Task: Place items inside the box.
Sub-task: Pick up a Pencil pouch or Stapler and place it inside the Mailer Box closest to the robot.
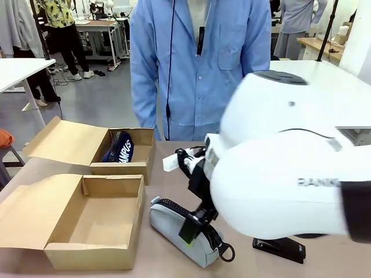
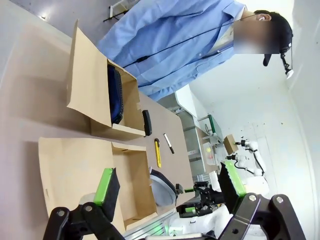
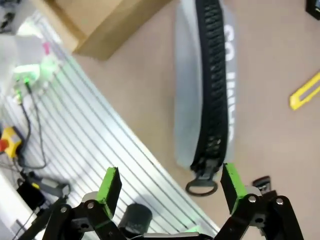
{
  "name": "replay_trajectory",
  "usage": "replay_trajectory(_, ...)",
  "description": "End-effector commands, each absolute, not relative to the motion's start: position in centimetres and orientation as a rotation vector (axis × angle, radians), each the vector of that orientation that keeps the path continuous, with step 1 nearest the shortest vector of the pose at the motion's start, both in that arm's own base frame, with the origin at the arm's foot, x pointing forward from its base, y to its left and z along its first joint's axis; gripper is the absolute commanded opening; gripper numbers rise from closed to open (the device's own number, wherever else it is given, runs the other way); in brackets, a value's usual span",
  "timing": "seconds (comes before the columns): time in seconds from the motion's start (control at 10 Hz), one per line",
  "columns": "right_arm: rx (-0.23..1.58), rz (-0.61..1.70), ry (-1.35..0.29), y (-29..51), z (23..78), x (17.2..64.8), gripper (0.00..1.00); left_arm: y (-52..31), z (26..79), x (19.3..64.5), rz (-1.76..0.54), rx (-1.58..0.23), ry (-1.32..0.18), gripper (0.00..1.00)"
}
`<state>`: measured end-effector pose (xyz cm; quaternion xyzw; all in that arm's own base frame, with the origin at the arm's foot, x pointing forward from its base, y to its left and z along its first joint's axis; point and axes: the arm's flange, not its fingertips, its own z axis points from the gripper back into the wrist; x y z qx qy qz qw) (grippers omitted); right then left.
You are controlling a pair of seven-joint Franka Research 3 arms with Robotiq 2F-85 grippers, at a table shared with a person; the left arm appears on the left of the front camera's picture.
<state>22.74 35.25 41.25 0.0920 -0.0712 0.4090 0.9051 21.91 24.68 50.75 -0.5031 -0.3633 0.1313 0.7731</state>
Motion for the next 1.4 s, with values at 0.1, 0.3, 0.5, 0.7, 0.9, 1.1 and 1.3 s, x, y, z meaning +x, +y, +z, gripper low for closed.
replay_trajectory(0.1, 0.123, 0.811, -0.154, 38.8, 40.5, 25.3, 1.00, 24.6, 51.0, 21.9, 0.267, -1.097, -0.808, 1.00)
replay_trajectory(0.3, 0.094, 0.819, -0.151, 40.0, 39.3, 26.5, 1.00, 24.6, 51.0, 21.9, 0.267, -1.097, -0.808, 1.00)
replay_trajectory(0.5, 0.038, 0.815, -0.122, 41.0, 36.7, 27.3, 1.00, 24.6, 51.0, 21.9, 0.267, -1.097, -0.808, 1.00)
replay_trajectory(0.7, 0.001, 0.825, -0.104, 41.5, 35.1, 27.7, 1.00, 24.6, 51.0, 21.9, 0.267, -1.097, -0.808, 1.00)
replay_trajectory(0.9, -0.007, 0.832, -0.077, 41.8, 34.1, 27.7, 1.00, 24.6, 51.0, 21.9, 0.267, -1.097, -0.808, 1.00)
replay_trajectory(1.1, -0.034, 0.820, -0.093, 42.0, 34.1, 27.8, 1.00, 24.6, 51.0, 21.9, 0.267, -1.097, -0.808, 1.00)
replay_trajectory(1.3, -0.023, 0.830, -0.087, 42.1, 34.1, 27.7, 1.00, 24.6, 51.0, 21.9, 0.267, -1.097, -0.808, 1.00)
